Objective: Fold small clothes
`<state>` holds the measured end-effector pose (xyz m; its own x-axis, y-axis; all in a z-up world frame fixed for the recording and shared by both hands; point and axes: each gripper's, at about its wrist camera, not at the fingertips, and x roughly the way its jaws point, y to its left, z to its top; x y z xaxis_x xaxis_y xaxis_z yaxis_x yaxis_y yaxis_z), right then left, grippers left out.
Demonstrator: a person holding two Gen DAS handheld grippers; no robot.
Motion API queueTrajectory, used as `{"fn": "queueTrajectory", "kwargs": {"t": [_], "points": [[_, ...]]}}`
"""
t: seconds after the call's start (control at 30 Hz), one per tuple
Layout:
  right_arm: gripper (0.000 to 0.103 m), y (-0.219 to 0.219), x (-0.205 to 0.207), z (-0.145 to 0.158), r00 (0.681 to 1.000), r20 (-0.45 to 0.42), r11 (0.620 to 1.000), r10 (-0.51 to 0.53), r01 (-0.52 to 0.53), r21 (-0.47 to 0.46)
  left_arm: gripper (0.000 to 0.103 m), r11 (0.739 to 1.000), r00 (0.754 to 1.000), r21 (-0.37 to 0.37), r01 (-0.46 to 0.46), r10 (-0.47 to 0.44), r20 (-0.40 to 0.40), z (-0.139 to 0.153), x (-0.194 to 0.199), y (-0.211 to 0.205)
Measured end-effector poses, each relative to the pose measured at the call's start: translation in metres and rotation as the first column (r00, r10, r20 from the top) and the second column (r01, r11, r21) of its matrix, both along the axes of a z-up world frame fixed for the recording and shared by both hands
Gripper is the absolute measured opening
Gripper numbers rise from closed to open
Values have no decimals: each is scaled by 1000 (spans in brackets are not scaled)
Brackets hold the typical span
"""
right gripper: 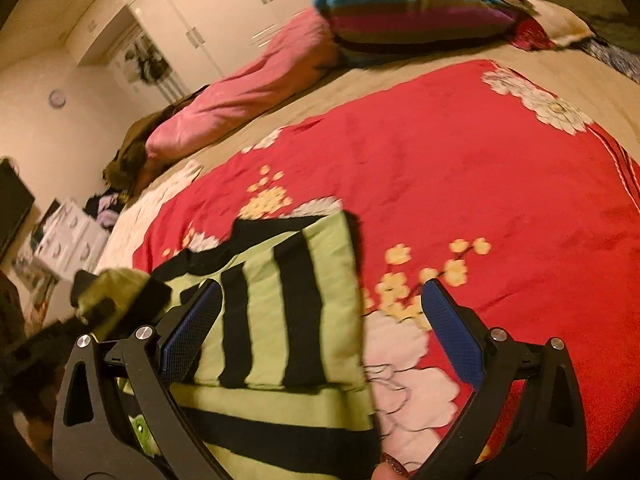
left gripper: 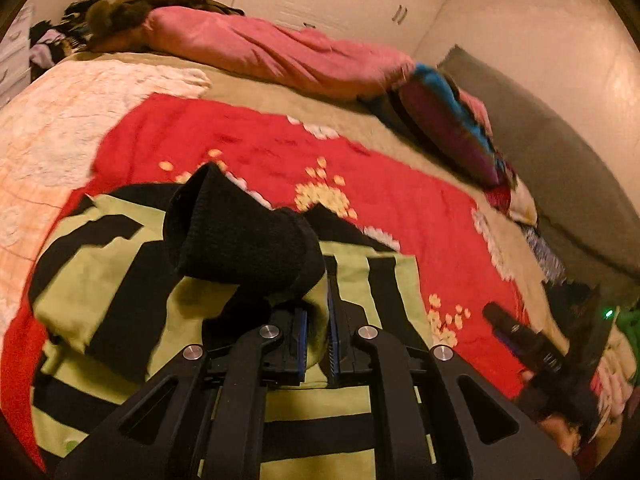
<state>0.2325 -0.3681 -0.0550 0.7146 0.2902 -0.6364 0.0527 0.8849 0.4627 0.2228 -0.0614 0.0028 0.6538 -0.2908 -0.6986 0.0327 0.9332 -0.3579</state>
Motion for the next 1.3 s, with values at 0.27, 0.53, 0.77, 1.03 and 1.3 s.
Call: {"fn": "queueTrajectory", "kwargs": {"t": [0.27,0.53,0.77,1.03,1.3], "points": [[94,-18,5,-16,999,-26,998,-43,44,40,44,990,982,-72,119,-128,-138,-51,29,-45],[94,-23,7,-22,998,-32,996,-53,55,64,67,961,954,-125,247,-264,-144,-54,13,-56],[94,9,13,-21,996,-26,994,84,-82,73,67,999,997,9,33,-32,-65,-14,-7,29],[92,59,20,-30,966,-54,967,253,-250,57,67,978,987,165,-132,145,-70,-16,-16,100],[82,89,34,-39,935,-63,937,349,-348,32,67,966,983,213,-145,165,-78,-23,-15,113]]}}
